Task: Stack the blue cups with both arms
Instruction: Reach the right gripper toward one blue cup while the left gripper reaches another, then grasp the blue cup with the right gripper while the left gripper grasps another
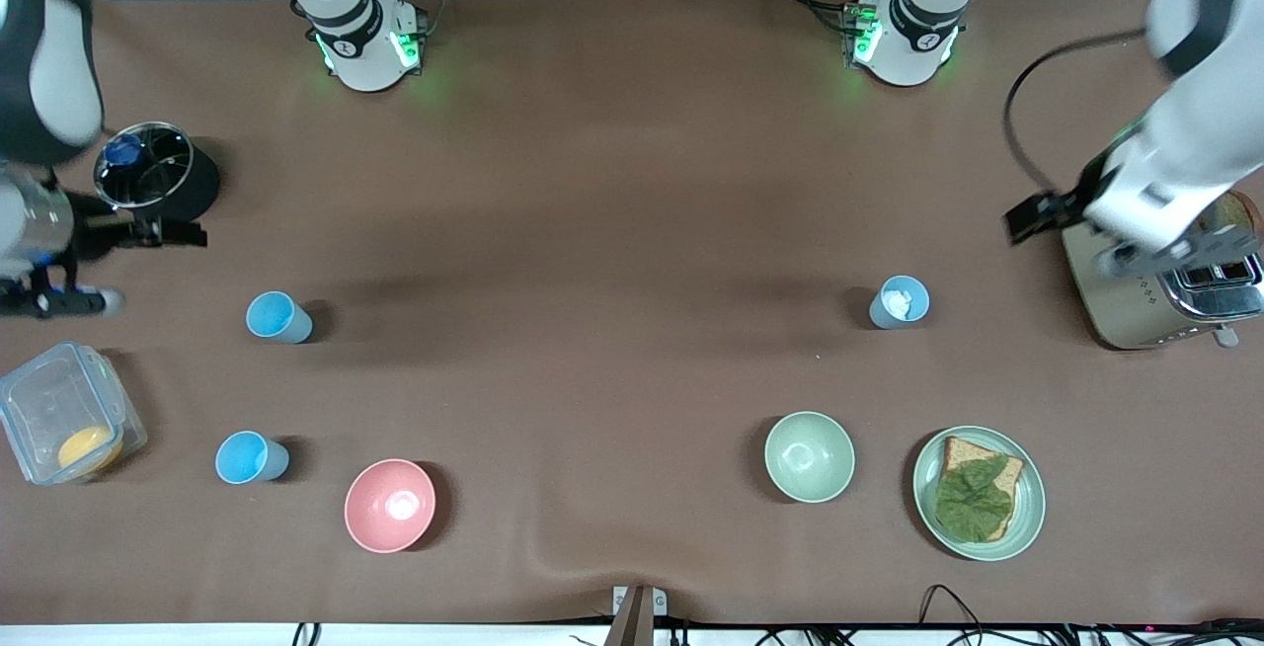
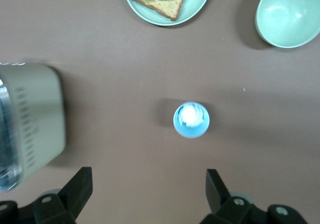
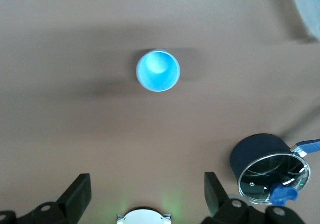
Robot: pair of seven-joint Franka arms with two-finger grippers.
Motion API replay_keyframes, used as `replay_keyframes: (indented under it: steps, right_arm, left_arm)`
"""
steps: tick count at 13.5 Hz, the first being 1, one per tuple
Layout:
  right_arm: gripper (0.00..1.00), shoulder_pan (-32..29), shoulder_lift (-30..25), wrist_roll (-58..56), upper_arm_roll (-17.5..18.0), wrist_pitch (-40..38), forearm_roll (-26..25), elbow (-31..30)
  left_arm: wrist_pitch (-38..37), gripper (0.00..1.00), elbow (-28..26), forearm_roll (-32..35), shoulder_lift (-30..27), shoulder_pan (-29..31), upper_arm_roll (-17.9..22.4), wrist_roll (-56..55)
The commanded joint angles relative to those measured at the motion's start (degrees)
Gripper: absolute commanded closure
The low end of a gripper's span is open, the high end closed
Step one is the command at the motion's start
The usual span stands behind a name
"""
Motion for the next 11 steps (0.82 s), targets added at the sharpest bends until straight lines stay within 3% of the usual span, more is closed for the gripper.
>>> replay_keyframes:
  steps: [1, 3, 5, 7, 11]
  right_arm:
    - [0.00, -3.7, 7.3, 0.1, 0.7, 4.5, -2.1, 1.5]
    - [0.00, -4.8, 11.1, 0.2, 0.7, 6.9, -1.5, 1.5]
    - [0.00, -4.6, 14.3, 0.8, 0.7, 9.3, -1.4, 1.6]
    - [0.00, -4.0, 15.9, 1.1, 0.7, 12.3, -1.4, 1.5]
    - [0.00, -3.4, 18.1, 1.1, 0.8, 14.0, -1.3, 1.6]
  left_arm:
    - [14.6, 0.00, -14.7, -1.3, -2.1, 0.4, -0.5, -1.7]
    - [24.5, 0.00, -22.3, -1.3, -1.5, 0.5, -0.5, -1.8]
    - [31.6, 0.00, -26.6, -1.3, 0.6, 0.3, -0.5, -1.9]
    - [34.4, 0.00, -27.3, -1.3, 4.0, 0.4, -0.6, -1.9]
    - [39.5, 0.15, -27.2, -1.3, 9.1, 0.3, -0.6, -2.0]
